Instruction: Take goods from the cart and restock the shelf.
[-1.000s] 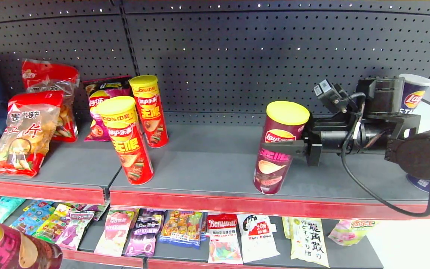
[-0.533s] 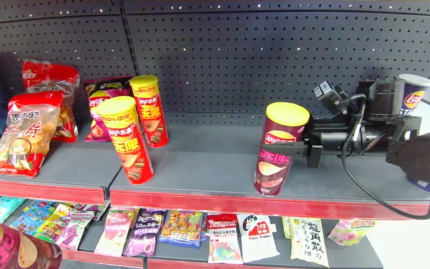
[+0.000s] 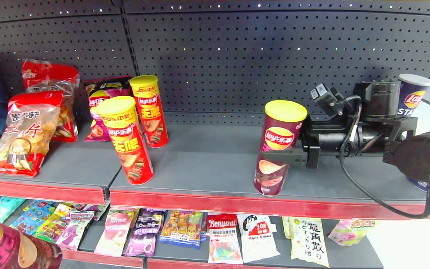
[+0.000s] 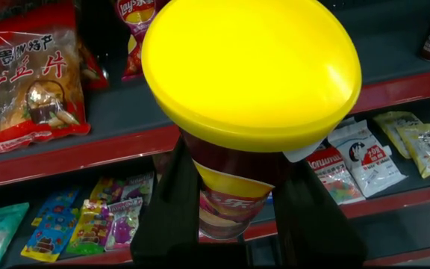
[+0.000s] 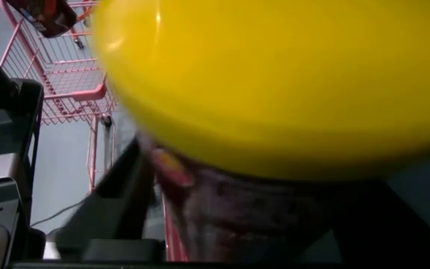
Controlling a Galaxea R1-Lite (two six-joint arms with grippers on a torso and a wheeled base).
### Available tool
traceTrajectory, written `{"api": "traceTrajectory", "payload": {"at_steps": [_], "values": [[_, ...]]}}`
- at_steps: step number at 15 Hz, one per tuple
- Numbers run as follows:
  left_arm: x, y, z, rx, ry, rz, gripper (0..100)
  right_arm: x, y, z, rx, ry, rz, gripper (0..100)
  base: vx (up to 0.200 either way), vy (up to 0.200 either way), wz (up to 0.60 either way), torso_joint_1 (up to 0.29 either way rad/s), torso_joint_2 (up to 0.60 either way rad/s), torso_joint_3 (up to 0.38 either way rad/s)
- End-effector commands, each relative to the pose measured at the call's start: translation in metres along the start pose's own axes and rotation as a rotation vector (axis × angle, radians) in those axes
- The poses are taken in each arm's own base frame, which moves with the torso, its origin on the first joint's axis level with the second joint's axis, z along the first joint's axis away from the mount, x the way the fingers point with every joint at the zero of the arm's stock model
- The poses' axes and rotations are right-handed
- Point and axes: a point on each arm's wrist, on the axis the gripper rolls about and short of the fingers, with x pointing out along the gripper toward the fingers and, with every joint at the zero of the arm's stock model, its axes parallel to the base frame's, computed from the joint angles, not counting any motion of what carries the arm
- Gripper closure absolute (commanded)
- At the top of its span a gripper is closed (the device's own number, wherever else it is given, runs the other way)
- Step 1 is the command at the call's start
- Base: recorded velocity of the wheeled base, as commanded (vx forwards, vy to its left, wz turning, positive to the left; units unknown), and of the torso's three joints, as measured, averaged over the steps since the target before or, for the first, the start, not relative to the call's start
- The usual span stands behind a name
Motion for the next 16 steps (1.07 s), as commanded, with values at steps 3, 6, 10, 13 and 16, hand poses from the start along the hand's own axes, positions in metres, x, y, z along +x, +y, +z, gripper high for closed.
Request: {"api": "traceTrajectory", "payload": {"at_steps": [3, 6, 10, 13, 16], "values": [[0.001, 0.000, -0.001, -0.002, 0.004, -0.004, 100, -0.003, 0.004, 0.000, -0.001, 0.002, -0.008, 0, 0.000, 0.000, 0.00, 0.000, 0.00, 0.000], [0.000, 0.000, 0.000, -0.002, 0.000, -0.005, 100, -0.019, 0.016, -0.006, 0.023, 0.027, -0.048, 0, 0.000, 0.000, 0.00, 0.000, 0.00, 0.000], [0.000, 0.000, 0.000, -0.002, 0.001, -0.013, 100, -0.053, 0.038, -0.012, 0.050, 0.048, -0.115, 0, 0.000, 0.000, 0.00, 0.000, 0.00, 0.000], [0.001, -0.001, -0.001, -0.002, 0.000, -0.036, 100, -0.071, 0.054, -0.018, 0.066, 0.067, -0.168, 0, 0.000, 0.000, 0.00, 0.000, 0.00, 0.000], [0.003, -0.001, -0.001, -0.005, 0.008, -0.059, 100, -0.090, 0.085, -0.025, 0.082, 0.091, -0.228, 0, 0.000, 0.000, 0.00, 0.000, 0.00, 0.000]]}}
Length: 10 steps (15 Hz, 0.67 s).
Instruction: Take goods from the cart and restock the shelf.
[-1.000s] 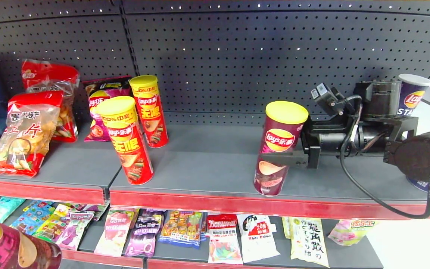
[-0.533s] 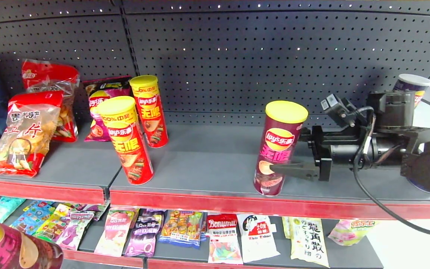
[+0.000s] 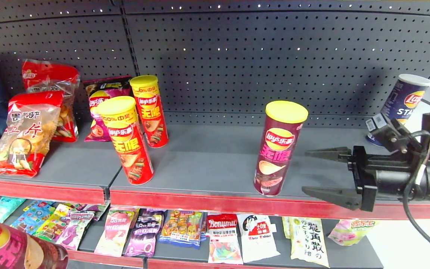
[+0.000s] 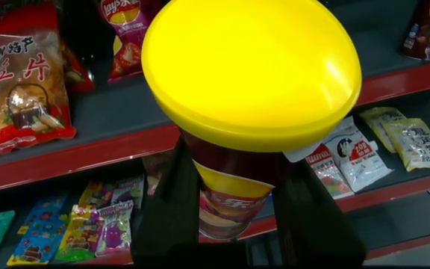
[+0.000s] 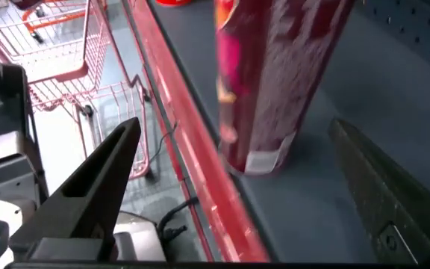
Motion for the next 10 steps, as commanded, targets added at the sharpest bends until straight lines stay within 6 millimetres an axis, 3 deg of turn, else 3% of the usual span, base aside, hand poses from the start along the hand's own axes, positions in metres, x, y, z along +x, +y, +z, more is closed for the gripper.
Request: {"api": "traceTrajectory", "payload": {"at_steps": [1, 5, 7, 10], "values": [[0.002, 0.000, 0.000, -0.003, 0.011, -0.014, 100, -0.027, 0.025, -0.003, -0.017, -0.010, -0.062, 0, 0.000, 0.000, 0.00, 0.000, 0.00, 0.000], [0.005, 0.001, 0.001, -0.006, 0.019, -0.031, 100, -0.062, 0.060, 0.000, 0.023, -0.056, -0.240, 0, 0.000, 0.000, 0.00, 0.000, 0.00, 0.000], [0.004, 0.001, 0.002, -0.011, 0.013, -0.027, 100, -0.089, 0.095, -0.011, 0.017, -0.101, -0.395, 0, 0.000, 0.000, 0.00, 0.000, 0.00, 0.000], [0.005, 0.002, 0.006, -0.008, 0.010, -0.020, 100, -0.115, 0.121, -0.035, 0.081, -0.147, -0.720, 0, 0.000, 0.000, 0.00, 0.000, 0.00, 0.000]]}}
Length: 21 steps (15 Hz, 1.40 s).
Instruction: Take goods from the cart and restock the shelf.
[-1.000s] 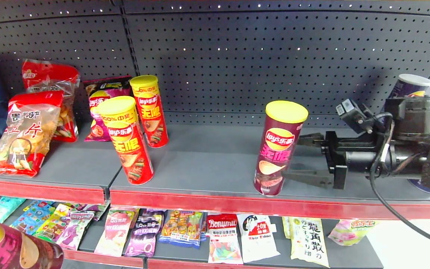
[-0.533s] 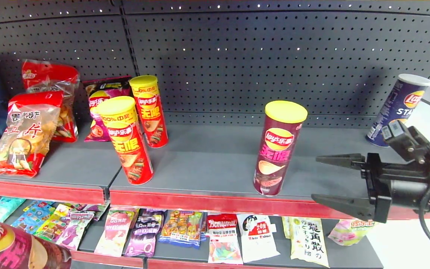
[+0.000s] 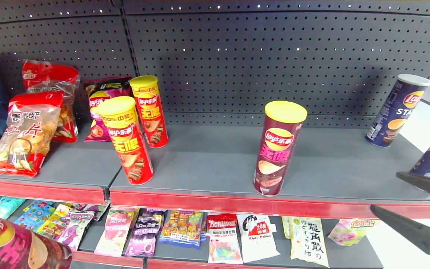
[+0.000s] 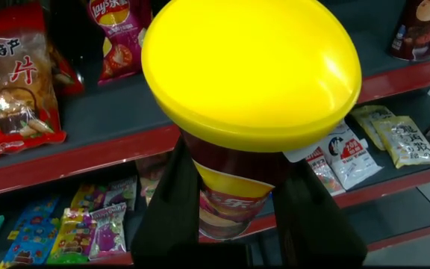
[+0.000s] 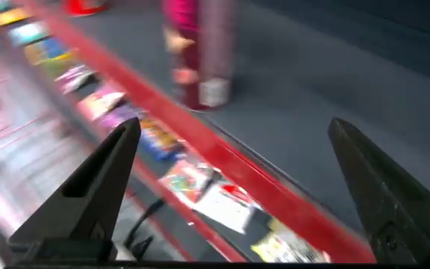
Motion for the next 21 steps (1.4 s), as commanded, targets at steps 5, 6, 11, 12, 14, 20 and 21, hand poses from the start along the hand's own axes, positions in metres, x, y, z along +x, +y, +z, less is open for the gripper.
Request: {"api": "traceTrajectory", "payload": {"at_steps": [5, 6, 11, 12, 14, 20, 21], "values": [[0.011, 0.005, 0.015, 0.004, 0.015, -0.014, 100, -0.071, 0.029, -0.056, 0.065, -0.076, -0.402, 0, 0.000, 0.000, 0.00, 0.000, 0.00, 0.000], [0.012, 0.005, 0.015, 0.002, 0.015, -0.014, 100, -0.076, 0.031, -0.060, 0.068, -0.070, -0.431, 0, 0.000, 0.000, 0.00, 0.000, 0.00, 0.000], [0.011, 0.004, 0.013, 0.000, 0.012, -0.035, 100, -0.100, 0.053, -0.105, 0.065, -0.095, -0.444, 0, 0.000, 0.000, 0.00, 0.000, 0.00, 0.000], [0.010, 0.004, 0.012, 0.001, 0.011, -0.035, 100, -0.101, 0.053, -0.106, 0.080, -0.111, -0.458, 0, 0.000, 0.000, 0.00, 0.000, 0.00, 0.000], [0.011, 0.004, 0.009, 0.002, 0.020, -0.033, 100, -0.104, 0.051, -0.107, 0.107, -0.119, -0.588, 0, 0.000, 0.000, 0.00, 0.000, 0.00, 0.000], [0.010, 0.004, 0.010, 0.013, -0.003, -0.028, 100, -0.103, 0.052, -0.107, 0.099, -0.119, -0.532, 0, 0.000, 0.000, 0.00, 0.000, 0.00, 0.000], [0.010, 0.004, 0.010, 0.013, -0.005, -0.027, 100, -0.103, 0.052, -0.107, 0.100, -0.121, -0.532, 0, 0.000, 0.000, 0.00, 0.000, 0.00, 0.000]]}}
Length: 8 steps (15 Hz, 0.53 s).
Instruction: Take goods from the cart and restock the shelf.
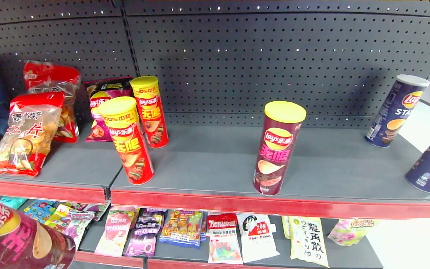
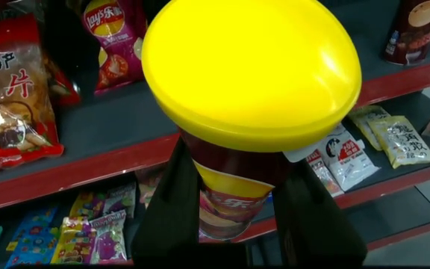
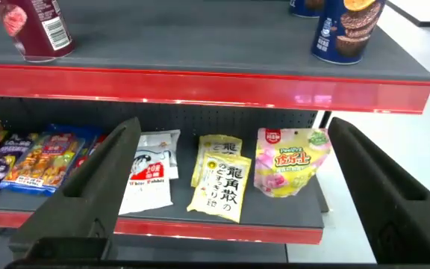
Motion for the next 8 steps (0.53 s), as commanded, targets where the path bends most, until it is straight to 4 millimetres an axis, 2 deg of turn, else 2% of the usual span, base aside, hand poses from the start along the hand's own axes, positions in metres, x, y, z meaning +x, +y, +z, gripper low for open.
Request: {"api": "traceTrajectory", "payload": {"at_steps": [1, 2, 8], "values": [[-0.0016, -0.0006, -0.0005, 0.006, -0.008, 0.000, 100, -0.0001, -0.0001, 0.0003, -0.006, -0.001, 0.000, 0, 0.000, 0.000, 0.00, 0.000, 0.00, 0.000], [-0.0015, -0.0006, -0.0009, 0.009, -0.007, 0.000, 100, 0.0000, 0.0001, -0.0002, -0.006, 0.001, 0.002, 0, 0.000, 0.000, 0.00, 0.000, 0.00, 0.000], [-0.0007, -0.0004, -0.0009, 0.011, -0.003, -0.002, 100, 0.0000, 0.0001, -0.0002, -0.008, 0.001, 0.005, 0, 0.000, 0.000, -0.60, 0.005, 0.00, 0.004]]}}
